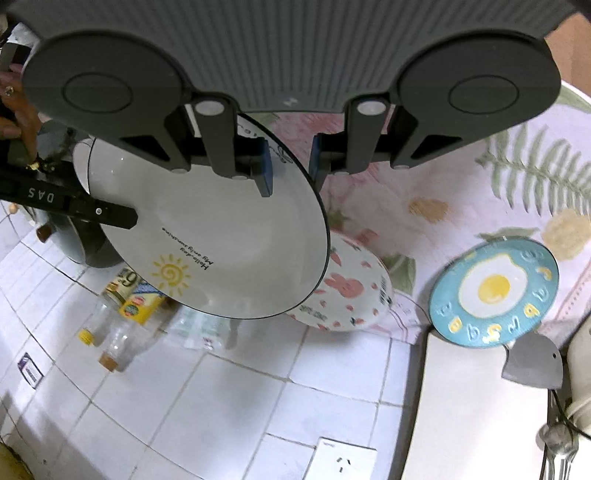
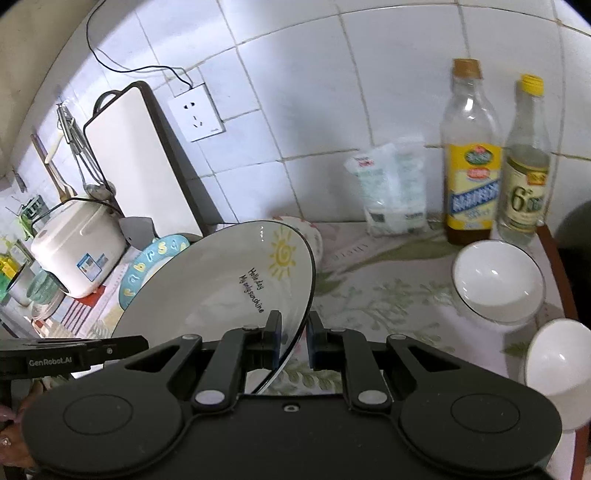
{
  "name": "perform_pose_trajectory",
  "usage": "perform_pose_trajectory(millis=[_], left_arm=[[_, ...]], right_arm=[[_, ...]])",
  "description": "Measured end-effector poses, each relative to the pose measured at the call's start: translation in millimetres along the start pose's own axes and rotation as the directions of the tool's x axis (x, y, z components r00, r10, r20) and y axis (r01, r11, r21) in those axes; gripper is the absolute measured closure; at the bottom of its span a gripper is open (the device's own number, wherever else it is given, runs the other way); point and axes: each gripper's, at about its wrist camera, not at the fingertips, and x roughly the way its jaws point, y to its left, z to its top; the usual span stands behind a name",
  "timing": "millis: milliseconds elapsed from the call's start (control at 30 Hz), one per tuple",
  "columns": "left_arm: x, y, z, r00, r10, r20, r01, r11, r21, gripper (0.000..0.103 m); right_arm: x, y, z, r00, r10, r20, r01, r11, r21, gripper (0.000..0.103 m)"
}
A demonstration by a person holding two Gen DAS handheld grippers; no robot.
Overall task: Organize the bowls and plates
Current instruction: 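Lower the sun plate onto the bunny plate and open the right gripper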
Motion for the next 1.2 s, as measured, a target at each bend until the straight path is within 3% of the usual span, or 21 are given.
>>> perform_pose_trajectory(millis=[367, 467, 667, 1200], left_arm=[[29, 30, 43, 0.997, 0.077, -0.032, -0.076, 0.997, 0.019, 0.085], [46, 32, 50, 0.994, 0.106, -0.034, -0.105, 0.994, 0.041, 0.083], [68, 46, 60, 0.989, 0.136, -0.060, -0.135, 0.991, 0.014, 0.083], [136, 68, 87, 0.970, 0.192, -0.149, -0.197, 0.980, -0.018, 0.082]], right_arm=[[62, 6, 30, 0.996, 0.067, -0.060, -0.060, 0.992, 0.113, 0.085], [80, 6, 36, 0.997, 0.052, -0.066, -0.043, 0.992, 0.119, 0.085], [111, -4, 37, 0.994, 0.078, -0.073, -0.066, 0.986, 0.152, 0.085], [186, -9, 53, 0.976, -0.008, -0.218, 0.036, 0.992, 0.122, 0.085]])
